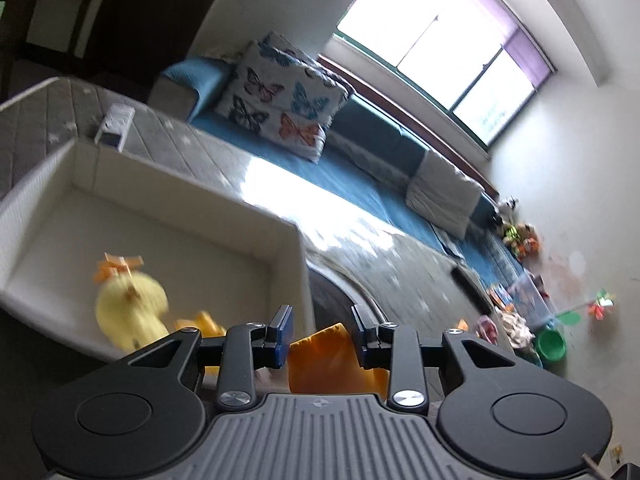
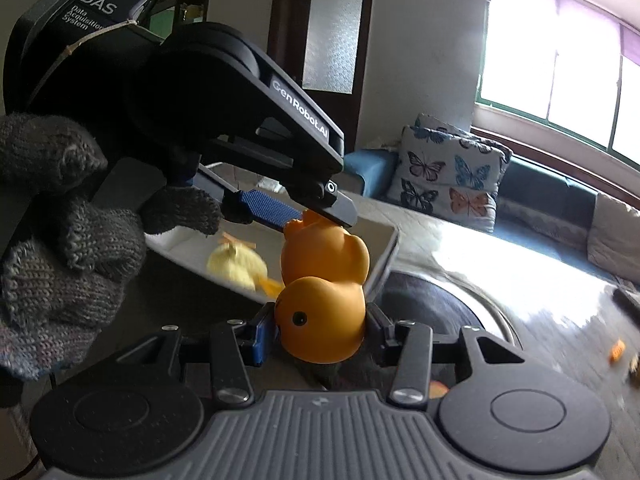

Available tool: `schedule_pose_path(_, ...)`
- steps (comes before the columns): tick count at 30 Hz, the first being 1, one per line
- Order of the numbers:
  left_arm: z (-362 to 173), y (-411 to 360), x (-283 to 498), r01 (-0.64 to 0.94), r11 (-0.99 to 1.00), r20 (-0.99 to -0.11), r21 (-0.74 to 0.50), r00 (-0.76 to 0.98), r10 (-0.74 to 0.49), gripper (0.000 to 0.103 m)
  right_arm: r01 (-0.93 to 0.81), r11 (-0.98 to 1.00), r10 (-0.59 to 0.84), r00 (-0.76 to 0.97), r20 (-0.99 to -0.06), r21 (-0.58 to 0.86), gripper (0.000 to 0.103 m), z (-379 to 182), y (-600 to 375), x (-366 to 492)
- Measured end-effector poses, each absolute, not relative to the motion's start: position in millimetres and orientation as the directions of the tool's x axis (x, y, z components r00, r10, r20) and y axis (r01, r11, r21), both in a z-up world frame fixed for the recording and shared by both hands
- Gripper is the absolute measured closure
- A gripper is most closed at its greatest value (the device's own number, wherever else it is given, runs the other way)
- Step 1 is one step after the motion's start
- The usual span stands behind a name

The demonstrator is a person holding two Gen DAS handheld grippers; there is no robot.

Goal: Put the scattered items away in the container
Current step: 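Lift the orange duck into the white box and open the right gripper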

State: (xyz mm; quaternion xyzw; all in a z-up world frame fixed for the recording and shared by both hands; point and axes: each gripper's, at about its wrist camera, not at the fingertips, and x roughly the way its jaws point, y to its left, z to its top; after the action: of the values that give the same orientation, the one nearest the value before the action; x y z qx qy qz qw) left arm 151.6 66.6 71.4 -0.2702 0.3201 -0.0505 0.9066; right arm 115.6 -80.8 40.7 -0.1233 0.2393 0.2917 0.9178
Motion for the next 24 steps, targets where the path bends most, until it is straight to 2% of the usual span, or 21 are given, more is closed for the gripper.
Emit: schedule_pose_path(24, 12.5, 117.6, 224.6, -0.203, 0.794, -0.627, -0.573, 0.733, -0.264, 0.070, -0.605, 0.789, 0.438, 0.675, -0.593, -0.106, 0.057, 3.0, -20.6, 186.4)
